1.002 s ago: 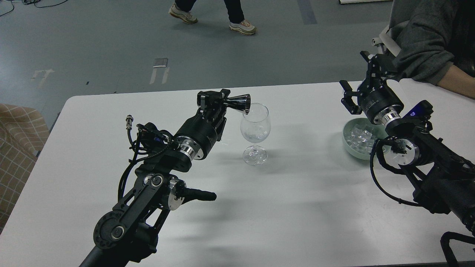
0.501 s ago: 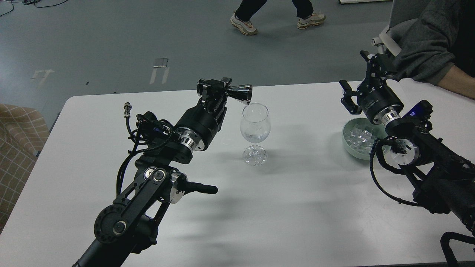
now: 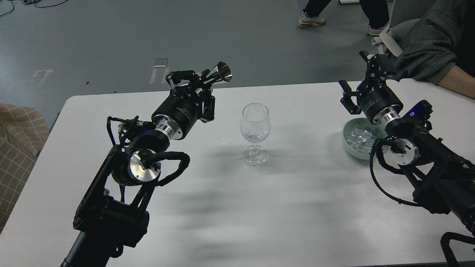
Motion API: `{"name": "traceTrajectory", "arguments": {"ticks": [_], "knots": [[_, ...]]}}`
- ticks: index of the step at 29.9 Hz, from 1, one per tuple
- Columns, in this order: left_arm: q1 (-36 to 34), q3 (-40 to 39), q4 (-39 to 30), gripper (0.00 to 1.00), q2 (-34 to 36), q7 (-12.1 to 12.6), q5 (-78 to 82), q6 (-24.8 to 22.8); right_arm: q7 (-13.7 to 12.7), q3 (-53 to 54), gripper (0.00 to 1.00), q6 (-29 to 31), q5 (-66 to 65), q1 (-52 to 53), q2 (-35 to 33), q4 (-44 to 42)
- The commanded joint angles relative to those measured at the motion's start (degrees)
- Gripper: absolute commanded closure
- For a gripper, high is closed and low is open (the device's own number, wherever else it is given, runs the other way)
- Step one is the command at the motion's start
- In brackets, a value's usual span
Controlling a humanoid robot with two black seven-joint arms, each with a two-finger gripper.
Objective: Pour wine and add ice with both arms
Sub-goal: 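Turn the jigger upright and carry it back to its spot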
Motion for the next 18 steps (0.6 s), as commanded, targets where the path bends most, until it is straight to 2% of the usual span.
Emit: {"name": "traceTrajectory", "arguments": {"ticks": [1,6,10,12,14,18], "knots": [[1.3,-6.5,0.0,0.85,0.0,0.2,-10.3,-0.1,0.0,0.0,0.00,0.0,0.0,0.0,0.0,0.1],[6.7,-12.0,0.0,0.84,0.0,0.1,-18.3,-1.4,0.0,0.0,0.00,0.0,0.1,0.0,0.0,0.1],[13.2,-16.0,0.7,0.83,0.0,0.1,-21.8,-6.0,0.0,0.0,0.00,0.0,0.1,0.0,0.0,0.1],[14.6,-16.6,0.8,0.83,0.0,0.1,-22.9,-6.6,0.0,0.0,0.00,0.0,0.0,0.0,0.0,0.1],[16.2,-17.1,2.0,0.83,0.0,-0.1,-23.4,-7.3,0.0,0.0,0.00,0.0,0.0,0.0,0.0,0.1],[16.8,-17.6,8.2,0.81,0.0,-0.5,-23.4,-12.7,0.0,0.0,0.00,0.0,0.0,0.0,0.2,0.1]]}}
